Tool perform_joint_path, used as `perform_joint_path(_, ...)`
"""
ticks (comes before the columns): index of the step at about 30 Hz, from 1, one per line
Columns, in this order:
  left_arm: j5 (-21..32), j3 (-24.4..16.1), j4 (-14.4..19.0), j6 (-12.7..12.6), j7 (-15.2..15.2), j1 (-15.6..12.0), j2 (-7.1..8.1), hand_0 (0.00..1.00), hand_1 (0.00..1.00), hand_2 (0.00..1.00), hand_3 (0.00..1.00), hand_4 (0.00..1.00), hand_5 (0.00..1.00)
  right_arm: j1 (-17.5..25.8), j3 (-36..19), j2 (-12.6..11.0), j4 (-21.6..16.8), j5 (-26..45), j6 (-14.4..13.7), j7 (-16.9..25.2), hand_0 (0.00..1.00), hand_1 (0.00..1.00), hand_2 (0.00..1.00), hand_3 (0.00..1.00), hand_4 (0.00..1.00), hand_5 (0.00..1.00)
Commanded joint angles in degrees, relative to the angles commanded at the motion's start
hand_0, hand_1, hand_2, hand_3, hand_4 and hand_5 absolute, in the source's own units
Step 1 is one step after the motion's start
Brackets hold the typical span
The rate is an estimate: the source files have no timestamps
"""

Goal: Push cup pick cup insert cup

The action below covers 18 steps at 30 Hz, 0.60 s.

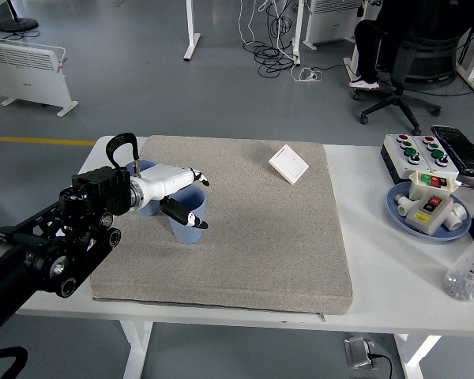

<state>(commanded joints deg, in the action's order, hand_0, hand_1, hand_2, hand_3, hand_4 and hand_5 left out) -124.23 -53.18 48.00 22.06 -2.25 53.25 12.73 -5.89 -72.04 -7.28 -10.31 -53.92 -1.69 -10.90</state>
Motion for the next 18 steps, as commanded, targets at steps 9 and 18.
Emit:
perform_joint_path(9,-0.25,0.00,-1.15,0.01,-0.88,0.08,-0.28,0.721,0.850,0.959,0.872,0.869,0.302,0.02,0.01,0.05,0.00,-0.04,-0.01,0.03,0.757,0.628,0.651,0.558,0.087,0.470)
perform_joint_path(18,-1.02,-0.14,-2.20,-0.30,-1.44,0.17,-0.47,0.660,0.819,0.939,0.866,0.809,0.205,-0.10,0.05,0.10,0.00,0.17,-0.06,0.16,0.757,0.628,0.651,0.558,0.087,0.471)
